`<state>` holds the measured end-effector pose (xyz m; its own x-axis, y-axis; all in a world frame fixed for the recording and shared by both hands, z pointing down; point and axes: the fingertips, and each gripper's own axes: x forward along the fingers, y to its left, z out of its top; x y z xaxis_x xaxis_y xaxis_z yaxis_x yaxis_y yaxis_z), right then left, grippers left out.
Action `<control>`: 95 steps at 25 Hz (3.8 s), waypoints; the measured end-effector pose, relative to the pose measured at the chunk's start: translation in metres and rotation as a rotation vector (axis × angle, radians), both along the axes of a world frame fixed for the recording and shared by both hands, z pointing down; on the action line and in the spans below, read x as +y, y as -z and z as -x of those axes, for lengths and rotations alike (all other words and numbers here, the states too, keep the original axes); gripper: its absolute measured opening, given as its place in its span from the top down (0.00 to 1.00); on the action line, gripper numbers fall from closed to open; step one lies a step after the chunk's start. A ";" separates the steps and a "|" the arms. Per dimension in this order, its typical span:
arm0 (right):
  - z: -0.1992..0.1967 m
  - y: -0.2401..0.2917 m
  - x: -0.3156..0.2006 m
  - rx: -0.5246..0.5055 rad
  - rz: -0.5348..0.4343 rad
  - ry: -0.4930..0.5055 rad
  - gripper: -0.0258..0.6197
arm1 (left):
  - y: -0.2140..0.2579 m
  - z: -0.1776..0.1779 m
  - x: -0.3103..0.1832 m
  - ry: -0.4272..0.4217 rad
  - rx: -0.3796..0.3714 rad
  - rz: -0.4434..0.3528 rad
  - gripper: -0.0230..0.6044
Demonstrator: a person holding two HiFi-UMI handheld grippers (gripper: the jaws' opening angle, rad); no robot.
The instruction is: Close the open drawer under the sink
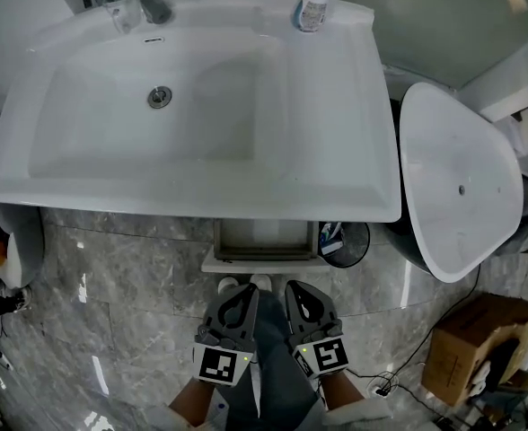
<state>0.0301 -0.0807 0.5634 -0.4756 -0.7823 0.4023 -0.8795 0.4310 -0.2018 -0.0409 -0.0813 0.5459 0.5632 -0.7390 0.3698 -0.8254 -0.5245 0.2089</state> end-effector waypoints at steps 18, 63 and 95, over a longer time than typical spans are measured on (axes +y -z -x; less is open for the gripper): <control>-0.004 -0.099 0.011 0.010 0.138 -0.010 0.95 | -0.105 0.002 0.016 -0.019 -0.104 0.113 0.94; -0.002 -0.094 -0.056 0.026 0.085 -0.090 0.95 | -0.103 0.015 -0.059 0.018 -0.101 0.052 0.94; -0.011 -0.105 -0.128 0.082 0.031 -0.121 0.95 | -0.107 0.007 -0.129 -0.036 -0.159 -0.023 0.94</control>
